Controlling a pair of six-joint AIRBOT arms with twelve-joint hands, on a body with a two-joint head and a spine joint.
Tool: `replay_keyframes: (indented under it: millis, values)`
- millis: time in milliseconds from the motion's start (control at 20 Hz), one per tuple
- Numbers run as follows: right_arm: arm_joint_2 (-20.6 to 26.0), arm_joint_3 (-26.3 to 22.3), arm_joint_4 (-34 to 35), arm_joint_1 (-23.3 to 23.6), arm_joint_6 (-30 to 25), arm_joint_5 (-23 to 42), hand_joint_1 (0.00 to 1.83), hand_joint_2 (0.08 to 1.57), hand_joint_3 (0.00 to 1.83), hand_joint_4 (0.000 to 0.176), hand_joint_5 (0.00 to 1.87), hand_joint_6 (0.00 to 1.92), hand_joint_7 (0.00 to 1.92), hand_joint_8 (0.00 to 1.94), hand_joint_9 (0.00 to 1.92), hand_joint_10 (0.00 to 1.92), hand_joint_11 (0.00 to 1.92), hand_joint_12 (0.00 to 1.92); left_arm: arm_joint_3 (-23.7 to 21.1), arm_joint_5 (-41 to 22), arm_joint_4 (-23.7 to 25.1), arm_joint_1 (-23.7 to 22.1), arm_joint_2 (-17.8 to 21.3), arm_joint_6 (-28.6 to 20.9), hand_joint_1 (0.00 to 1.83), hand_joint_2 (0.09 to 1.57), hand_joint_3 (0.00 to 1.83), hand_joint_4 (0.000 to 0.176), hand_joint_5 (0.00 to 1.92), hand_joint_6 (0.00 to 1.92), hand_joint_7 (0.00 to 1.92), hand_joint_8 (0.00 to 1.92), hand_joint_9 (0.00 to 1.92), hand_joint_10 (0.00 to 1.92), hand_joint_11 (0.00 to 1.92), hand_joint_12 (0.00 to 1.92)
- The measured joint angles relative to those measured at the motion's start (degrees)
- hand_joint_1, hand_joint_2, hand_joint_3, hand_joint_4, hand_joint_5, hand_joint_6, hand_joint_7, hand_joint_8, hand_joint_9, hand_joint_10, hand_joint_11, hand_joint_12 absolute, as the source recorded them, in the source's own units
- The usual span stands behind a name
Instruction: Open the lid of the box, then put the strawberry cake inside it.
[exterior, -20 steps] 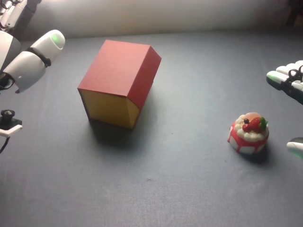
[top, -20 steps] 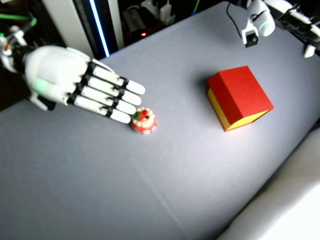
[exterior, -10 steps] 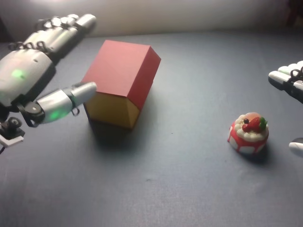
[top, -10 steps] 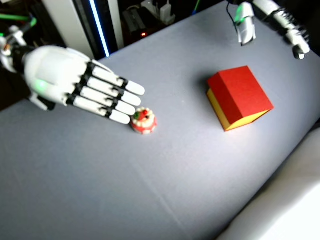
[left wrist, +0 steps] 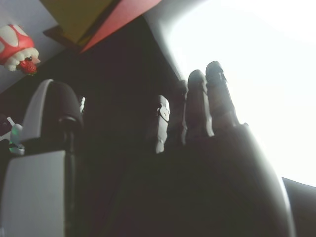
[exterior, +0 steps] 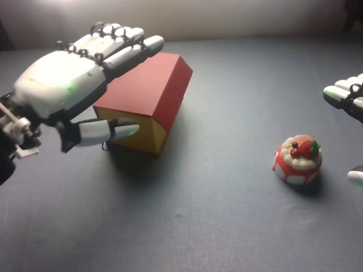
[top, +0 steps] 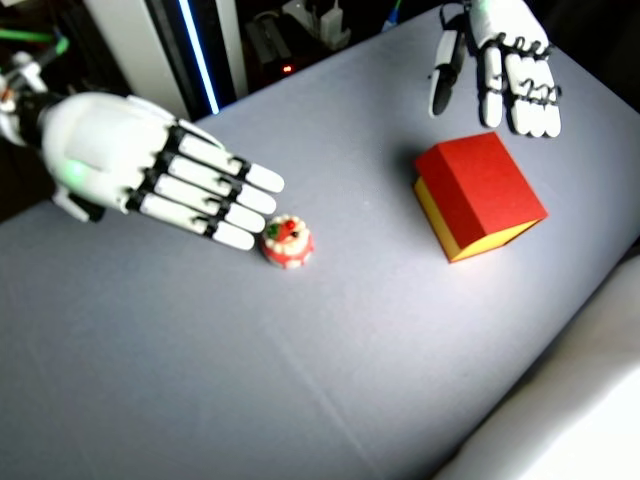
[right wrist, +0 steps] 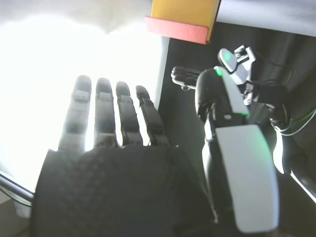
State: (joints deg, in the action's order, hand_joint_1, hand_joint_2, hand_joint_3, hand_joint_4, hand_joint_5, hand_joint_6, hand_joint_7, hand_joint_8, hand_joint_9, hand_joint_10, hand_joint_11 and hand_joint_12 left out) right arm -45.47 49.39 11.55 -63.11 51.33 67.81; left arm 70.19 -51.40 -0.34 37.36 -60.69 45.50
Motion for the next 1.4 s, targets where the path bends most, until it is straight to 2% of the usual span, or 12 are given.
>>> replay_keyframes:
  millis: [100,200,400,500,800,1000,1100,1150,1250,1300,1350,1400]
  values:
    - [0.0,0.0,0.0,-0.1,0.0,0.0,0.53,1.31,0.0,0.0,0.0,0.0,0.0,0.0,0.0,0.0,0.0,0.0,1.0,2.3,0.8,-0.8,-1.4,0.0,0.82,1.17,0.0,0.114,0.0,0.0,0.0,0.0,0.0,0.0,0.0,0.0]
    - [0.0,0.1,0.0,-0.3,0.0,0.2,0.53,1.31,0.0,0.0,0.0,0.0,0.0,0.0,0.0,0.0,0.0,0.0,1.8,4.9,1.3,-1.7,-2.9,0.0,0.82,1.16,0.0,0.131,0.0,0.0,0.0,0.0,0.0,0.0,0.0,0.0]
    - [0.0,0.1,0.0,-0.4,0.0,0.0,0.56,1.3,0.0,0.0,0.0,0.0,0.0,0.0,0.0,0.0,0.0,0.0,3.5,7.1,0.9,-2.4,-4.5,0.0,0.75,1.19,0.01,0.125,0.0,0.0,0.0,0.0,0.0,0.0,0.0,0.0]
    - [0.0,0.1,0.0,-0.4,0.0,0.0,0.56,1.3,0.0,0.0,0.0,0.0,0.0,0.0,0.0,0.0,0.0,0.0,4.2,8.5,0.8,-2.9,-5.2,0.0,0.77,1.19,0.01,0.095,0.0,0.0,0.0,0.0,0.0,0.0,0.0,0.0]
    - [0.0,0.1,0.2,-0.6,0.0,0.0,0.55,1.31,0.0,0.0,0.0,0.0,0.0,0.0,0.0,0.0,0.0,0.0,5.2,9.3,-0.4,-4.2,-6.4,-0.1,0.84,1.23,0.01,0.08,0.0,0.0,0.0,0.0,0.0,0.0,0.0,0.0]
    - [0.0,0.1,0.0,-0.7,0.0,0.0,0.56,1.31,0.0,0.0,0.0,0.0,0.0,0.0,0.0,0.0,0.0,0.0,6.2,9.1,-1.9,-5.0,-7.1,0.1,0.79,1.31,0.03,0.103,0.0,0.0,0.0,0.0,0.0,0.0,0.0,0.0]
    - [0.0,0.1,0.2,-0.7,0.0,0.0,0.56,1.31,0.0,0.0,0.0,0.0,0.0,0.0,0.0,0.0,0.0,0.0,6.3,8.2,-2.8,-5.0,-7.1,0.1,0.77,1.32,0.02,0.126,0.0,0.0,0.0,0.0,0.0,0.0,0.0,0.0]
    - [0.0,0.1,0.3,-0.7,0.0,0.0,0.58,1.31,0.0,0.0,0.0,0.0,0.0,0.0,0.0,0.0,0.0,0.0,6.3,7.8,-3.4,-5.0,-7.1,0.1,0.71,1.34,0.03,0.127,0.0,0.0,0.0,0.0,0.0,0.0,0.0,0.0]
    - [0.0,0.1,0.4,-0.8,-0.1,0.2,0.54,1.31,0.0,0.0,0.0,0.0,0.0,0.0,0.0,0.0,0.0,0.0,6.2,6.0,-4.6,-4.9,-7.0,0.1,0.66,1.37,0.03,0.102,0.0,0.0,0.0,0.0,0.0,0.0,0.0,0.0]
    - [0.0,0.1,0.3,-0.9,-0.1,0.3,0.54,1.31,0.0,0.0,0.0,0.0,0.0,0.0,0.0,0.0,0.0,0.0,5.9,4.2,-5.5,-4.5,-6.7,0.1,0.65,1.37,0.02,0.12,0.0,0.0,0.0,0.0,0.0,0.0,0.0,0.0]
    - [0.0,0.1,0.4,-1.0,-0.1,0.5,0.57,1.31,0.0,0.0,0.0,0.0,0.0,0.0,0.0,0.0,0.0,0.0,5.3,2.3,-6.7,-4.1,-6.1,0.1,0.57,1.38,0.02,0.157,0.0,0.0,0.0,0.0,0.0,0.0,0.01,0.0]
    - [0.0,0.1,0.5,-1.1,-0.1,0.3,0.59,1.31,0.0,0.0,0.0,0.0,0.0,0.0,0.0,0.0,0.0,0.0,5.1,0.2,-7.7,-3.5,-5.6,0.1,0.6,1.39,0.02,0.127,0.0,0.0,0.0,0.0,0.0,0.0,0.0,0.0]
